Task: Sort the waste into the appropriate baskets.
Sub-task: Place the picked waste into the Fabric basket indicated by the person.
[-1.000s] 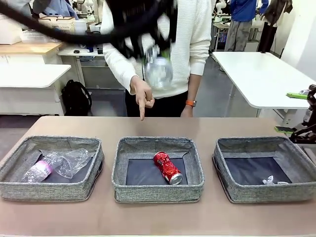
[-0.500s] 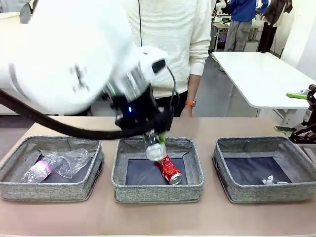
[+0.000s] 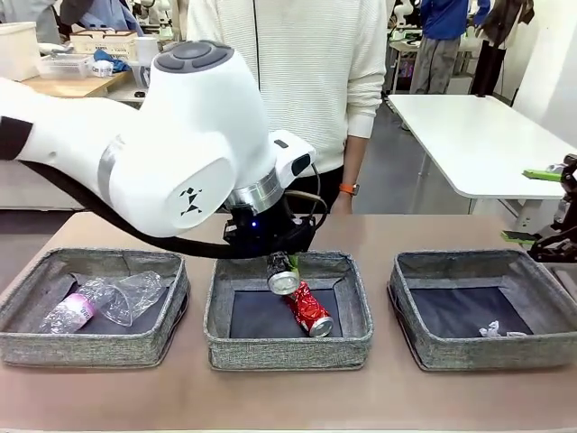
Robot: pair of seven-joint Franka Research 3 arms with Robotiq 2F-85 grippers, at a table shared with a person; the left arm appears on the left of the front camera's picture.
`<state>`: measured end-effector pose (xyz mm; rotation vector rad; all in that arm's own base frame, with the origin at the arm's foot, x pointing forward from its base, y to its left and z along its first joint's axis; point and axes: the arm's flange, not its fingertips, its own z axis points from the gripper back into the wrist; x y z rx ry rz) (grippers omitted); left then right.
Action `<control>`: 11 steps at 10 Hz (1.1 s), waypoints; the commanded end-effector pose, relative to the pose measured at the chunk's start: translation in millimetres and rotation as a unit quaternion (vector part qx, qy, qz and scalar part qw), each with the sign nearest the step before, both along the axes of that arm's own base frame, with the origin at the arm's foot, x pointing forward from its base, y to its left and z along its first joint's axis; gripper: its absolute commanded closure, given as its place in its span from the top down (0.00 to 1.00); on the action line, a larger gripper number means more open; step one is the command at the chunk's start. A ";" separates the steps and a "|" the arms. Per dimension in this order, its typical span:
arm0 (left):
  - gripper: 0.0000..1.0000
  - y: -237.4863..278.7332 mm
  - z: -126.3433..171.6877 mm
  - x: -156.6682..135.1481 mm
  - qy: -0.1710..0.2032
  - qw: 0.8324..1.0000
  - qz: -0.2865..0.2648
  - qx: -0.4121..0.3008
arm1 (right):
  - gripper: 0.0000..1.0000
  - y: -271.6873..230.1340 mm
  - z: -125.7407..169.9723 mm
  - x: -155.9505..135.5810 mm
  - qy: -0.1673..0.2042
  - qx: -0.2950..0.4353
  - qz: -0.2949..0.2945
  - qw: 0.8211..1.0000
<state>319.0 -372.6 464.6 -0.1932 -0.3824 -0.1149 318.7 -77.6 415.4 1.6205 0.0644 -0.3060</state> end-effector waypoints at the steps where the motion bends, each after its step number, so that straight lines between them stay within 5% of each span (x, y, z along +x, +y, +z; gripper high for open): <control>1: 0.38 -17.7 -5.0 12.3 -0.009 1.000 0.023 0.002 | 1.00 0.5 5.3 1.1 0.008 0.005 -0.005 1.000; 5: 0.44 -17.3 -4.8 11.5 -0.002 1.000 0.025 0.000 | 1.00 0.5 5.3 1.1 0.008 0.005 -0.005 1.000; 6: 0.97 -16.2 -3.0 10.8 0.000 1.000 0.022 0.001 | 1.00 0.5 5.3 1.1 0.008 0.005 -0.005 1.000; 11: 1.00 -11.1 6.7 10.0 -0.009 1.000 0.026 -0.013 | 1.00 0.5 5.3 1.1 0.008 0.005 -0.005 1.000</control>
